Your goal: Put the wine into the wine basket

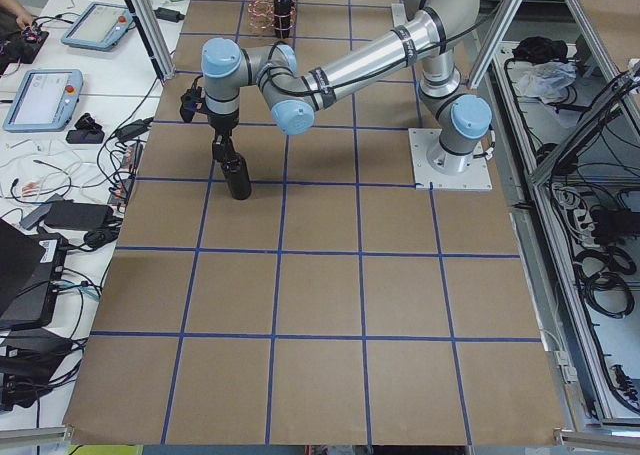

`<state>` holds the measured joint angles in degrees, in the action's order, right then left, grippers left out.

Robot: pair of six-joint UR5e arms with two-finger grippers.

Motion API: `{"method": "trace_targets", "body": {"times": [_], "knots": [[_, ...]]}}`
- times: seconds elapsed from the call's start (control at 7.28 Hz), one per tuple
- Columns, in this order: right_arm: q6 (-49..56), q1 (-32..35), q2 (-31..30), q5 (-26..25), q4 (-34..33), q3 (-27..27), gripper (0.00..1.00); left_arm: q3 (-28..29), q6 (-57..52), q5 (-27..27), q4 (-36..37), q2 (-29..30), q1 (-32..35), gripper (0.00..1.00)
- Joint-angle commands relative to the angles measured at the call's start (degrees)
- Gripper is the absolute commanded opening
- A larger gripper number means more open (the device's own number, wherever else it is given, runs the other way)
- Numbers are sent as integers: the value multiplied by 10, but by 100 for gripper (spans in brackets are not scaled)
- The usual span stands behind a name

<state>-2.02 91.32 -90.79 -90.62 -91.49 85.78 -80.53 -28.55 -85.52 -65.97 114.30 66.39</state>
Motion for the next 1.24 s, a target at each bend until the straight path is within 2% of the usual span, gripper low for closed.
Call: {"method": "trace_targets", "body": {"times": [0.0,0.14,0.41,0.82,1.1], "knots": [[0,0,0,0,0,0,100,-3,-19,1,0,0,-2,50],[0,0,0,0,0,0,100,-5,-21,1,-2,0,-4,48],[0,0,-1,0,0,0,100,-8,-25,2,-6,0,-4,0],[0,0,0,0,0,0,100,-7,-35,1,-13,-12,-4,0],[0,0,-1,0,0,0,100,-6,-14,-1,-51,-39,9,0]]}}
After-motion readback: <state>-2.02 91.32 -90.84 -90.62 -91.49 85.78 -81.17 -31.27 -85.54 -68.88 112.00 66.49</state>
